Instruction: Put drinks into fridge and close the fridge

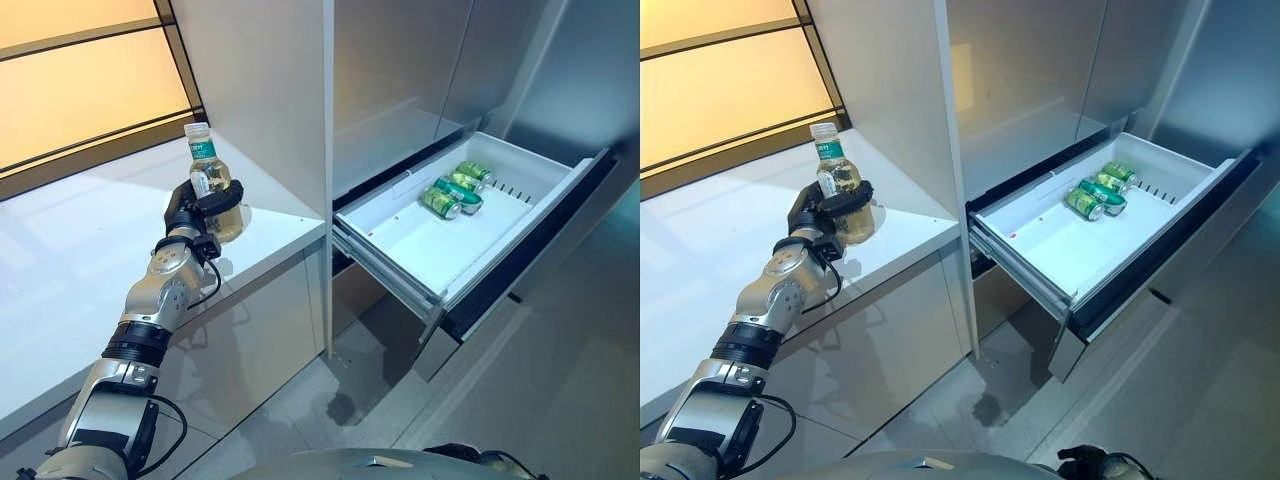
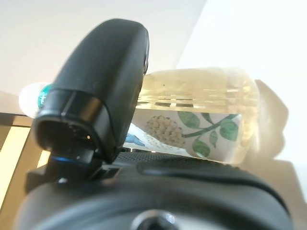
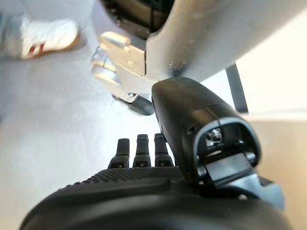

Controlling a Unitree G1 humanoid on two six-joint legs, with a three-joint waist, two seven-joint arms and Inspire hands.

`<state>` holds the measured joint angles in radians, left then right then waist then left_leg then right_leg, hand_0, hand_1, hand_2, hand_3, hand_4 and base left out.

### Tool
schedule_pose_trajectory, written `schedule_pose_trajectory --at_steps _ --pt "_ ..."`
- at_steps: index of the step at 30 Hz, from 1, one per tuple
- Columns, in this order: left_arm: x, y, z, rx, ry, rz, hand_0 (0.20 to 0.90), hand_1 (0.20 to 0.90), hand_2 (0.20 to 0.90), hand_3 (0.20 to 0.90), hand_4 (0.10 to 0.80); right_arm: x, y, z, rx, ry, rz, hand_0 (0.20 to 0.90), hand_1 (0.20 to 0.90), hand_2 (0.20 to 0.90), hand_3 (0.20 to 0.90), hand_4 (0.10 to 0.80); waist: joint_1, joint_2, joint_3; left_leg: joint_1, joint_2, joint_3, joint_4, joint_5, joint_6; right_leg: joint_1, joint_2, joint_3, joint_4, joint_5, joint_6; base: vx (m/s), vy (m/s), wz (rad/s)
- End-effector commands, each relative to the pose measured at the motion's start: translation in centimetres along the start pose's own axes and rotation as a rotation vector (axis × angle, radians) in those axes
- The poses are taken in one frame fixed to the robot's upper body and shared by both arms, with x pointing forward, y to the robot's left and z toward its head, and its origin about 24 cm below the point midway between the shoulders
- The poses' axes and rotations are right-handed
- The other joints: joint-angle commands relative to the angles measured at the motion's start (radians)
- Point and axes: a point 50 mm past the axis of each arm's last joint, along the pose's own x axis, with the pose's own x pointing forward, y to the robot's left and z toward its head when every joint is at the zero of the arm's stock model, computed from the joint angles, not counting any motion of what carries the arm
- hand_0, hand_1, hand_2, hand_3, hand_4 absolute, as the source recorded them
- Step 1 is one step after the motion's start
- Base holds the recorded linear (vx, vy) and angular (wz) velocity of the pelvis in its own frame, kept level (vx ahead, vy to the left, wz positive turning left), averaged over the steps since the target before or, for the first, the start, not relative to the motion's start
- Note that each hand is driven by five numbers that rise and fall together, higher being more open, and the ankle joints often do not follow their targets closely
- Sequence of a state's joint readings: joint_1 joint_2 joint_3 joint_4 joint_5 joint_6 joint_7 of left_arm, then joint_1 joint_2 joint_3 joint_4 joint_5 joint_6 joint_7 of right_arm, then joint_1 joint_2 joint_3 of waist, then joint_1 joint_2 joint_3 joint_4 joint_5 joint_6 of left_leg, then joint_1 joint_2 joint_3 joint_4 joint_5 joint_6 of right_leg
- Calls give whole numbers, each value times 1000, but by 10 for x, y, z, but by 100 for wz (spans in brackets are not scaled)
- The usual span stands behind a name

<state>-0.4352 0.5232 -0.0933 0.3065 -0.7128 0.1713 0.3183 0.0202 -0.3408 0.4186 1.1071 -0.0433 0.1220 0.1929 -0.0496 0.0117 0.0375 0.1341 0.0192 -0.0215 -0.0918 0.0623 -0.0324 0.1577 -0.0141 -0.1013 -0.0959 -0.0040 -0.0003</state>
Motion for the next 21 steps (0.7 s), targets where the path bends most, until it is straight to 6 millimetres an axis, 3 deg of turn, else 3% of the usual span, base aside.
schedule_pose_trajectory --at_steps 1,6,8,17,19,21 --pt "-17 -46 137 -45 -603 -219 300 300 300 200 100 0 16 46 -164 -180 110 900 900 900 900 800 25 -8 -32 10 -55 -27 5 -102 27 -13 -18 3 29 -14 69 -30 -2 10" --pt "-33 -59 143 -48 -669 -311 300 300 300 200 100 -10 17 91 -358 -315 122 900 900 900 900 800 50 -12 -30 -1 -57 -43 5 -94 24 -15 -23 -15 27 -12 69 -29 0 8" --pt "-36 -60 145 -56 -684 -326 300 300 300 200 100 -13 17 96 -385 -336 116 900 900 900 900 800 53 -13 -29 -2 -58 -46 5 -93 24 -15 -24 -17 27 -12 69 0 0 0" --pt "-66 -84 157 -118 -809 -484 300 300 300 200 100 -47 24 169 -474 -612 91 900 900 900 900 800 75 -19 -17 -6 -67 -72 5 -90 27 -11 -31 -34 27 -10 67 -28 8 7" --pt "-69 -86 157 -126 -826 -499 300 300 300 200 100 -56 26 181 -493 -684 85 900 900 900 900 800 76 -20 -16 -6 -68 -74 5 -89 27 -10 -31 -36 26 -9 67 -33 18 4" --pt "-68 -78 153 -149 -837 -529 300 300 300 200 100 -51 25 167 -476 -737 88 900 900 900 900 800 80 -11 -16 -13 -69 -76 5 -86 31 -16 -28 -33 28 -6 69 -44 38 4"
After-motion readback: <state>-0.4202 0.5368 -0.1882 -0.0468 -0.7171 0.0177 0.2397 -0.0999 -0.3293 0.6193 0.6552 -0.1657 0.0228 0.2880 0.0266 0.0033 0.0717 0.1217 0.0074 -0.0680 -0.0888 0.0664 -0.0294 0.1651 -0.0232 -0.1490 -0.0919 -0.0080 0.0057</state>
